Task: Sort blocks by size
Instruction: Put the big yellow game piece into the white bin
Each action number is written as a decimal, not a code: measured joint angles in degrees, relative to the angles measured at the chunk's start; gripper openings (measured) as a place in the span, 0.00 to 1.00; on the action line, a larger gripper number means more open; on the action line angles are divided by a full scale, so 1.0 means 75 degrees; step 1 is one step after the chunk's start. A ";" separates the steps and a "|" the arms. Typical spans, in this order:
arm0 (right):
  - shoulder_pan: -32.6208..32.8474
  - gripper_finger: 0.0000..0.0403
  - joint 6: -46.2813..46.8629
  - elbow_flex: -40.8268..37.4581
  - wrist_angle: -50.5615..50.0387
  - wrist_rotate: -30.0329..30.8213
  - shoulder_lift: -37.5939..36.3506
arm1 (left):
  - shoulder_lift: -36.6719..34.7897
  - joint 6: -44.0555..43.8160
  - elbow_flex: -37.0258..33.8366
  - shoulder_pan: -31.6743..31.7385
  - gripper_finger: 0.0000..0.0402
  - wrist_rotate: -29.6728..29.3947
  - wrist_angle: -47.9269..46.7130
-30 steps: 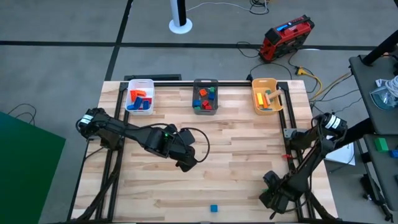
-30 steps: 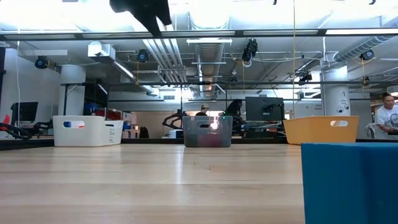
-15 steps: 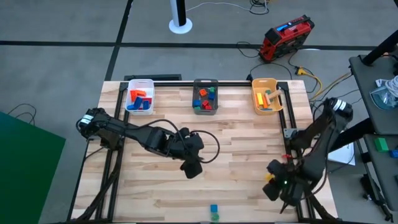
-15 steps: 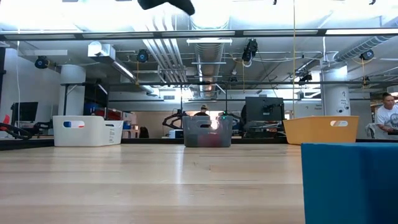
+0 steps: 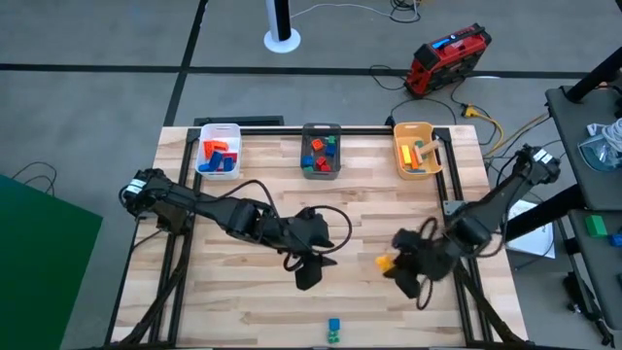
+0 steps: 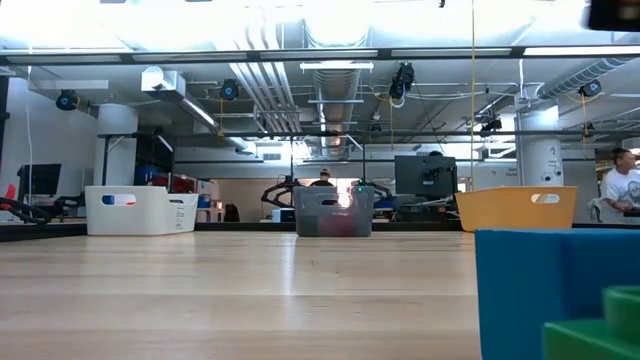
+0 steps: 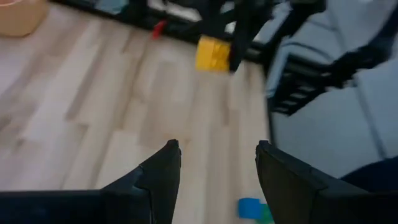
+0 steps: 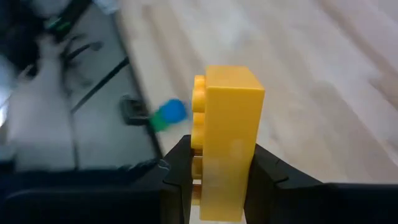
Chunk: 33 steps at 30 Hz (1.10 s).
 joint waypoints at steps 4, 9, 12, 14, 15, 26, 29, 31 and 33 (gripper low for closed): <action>-0.0691 0.21 -0.2109 0.0000 0.1441 -0.1163 0.0147 | 0.0000 0.0015 0.0000 0.0021 0.46 0.0771 0.0472; -0.1413 0.21 -0.3163 0.0097 0.1743 -0.1453 0.0150 | 0.0000 0.0008 0.0000 0.0020 0.46 0.1216 0.0782; -0.1626 0.21 -0.3850 0.0227 0.1732 -0.1464 0.0156 | 0.0000 -0.0094 0.0000 0.0029 0.46 0.0974 0.0773; -0.1706 0.21 -0.4271 0.0375 0.1750 -0.1515 0.0237 | 0.0000 -0.0040 0.0000 0.0048 0.48 0.0856 0.0774; -0.1717 0.21 -0.4493 0.0457 0.1754 -0.1561 0.0293 | 0.0000 -0.0015 0.0000 0.0054 0.49 0.0785 0.0776; -0.1769 0.21 -0.5657 0.1785 0.0687 -0.1578 0.1577 | 0.0000 0.0669 0.0000 0.0167 0.67 0.0293 0.0850; -0.1815 0.21 -0.5757 0.2039 0.0598 -0.1576 0.1778 | 0.0000 0.0832 0.0000 0.0167 0.68 0.0327 0.0869; -0.1838 0.21 -0.5788 0.2153 0.0572 -0.1576 0.1857 | 0.0068 0.0823 0.0000 0.0167 0.68 0.0433 0.0927; -0.1884 0.21 -0.5840 0.2250 0.0486 -0.1576 0.1908 | 0.0160 0.0819 -0.0005 0.0158 0.68 0.0440 0.0903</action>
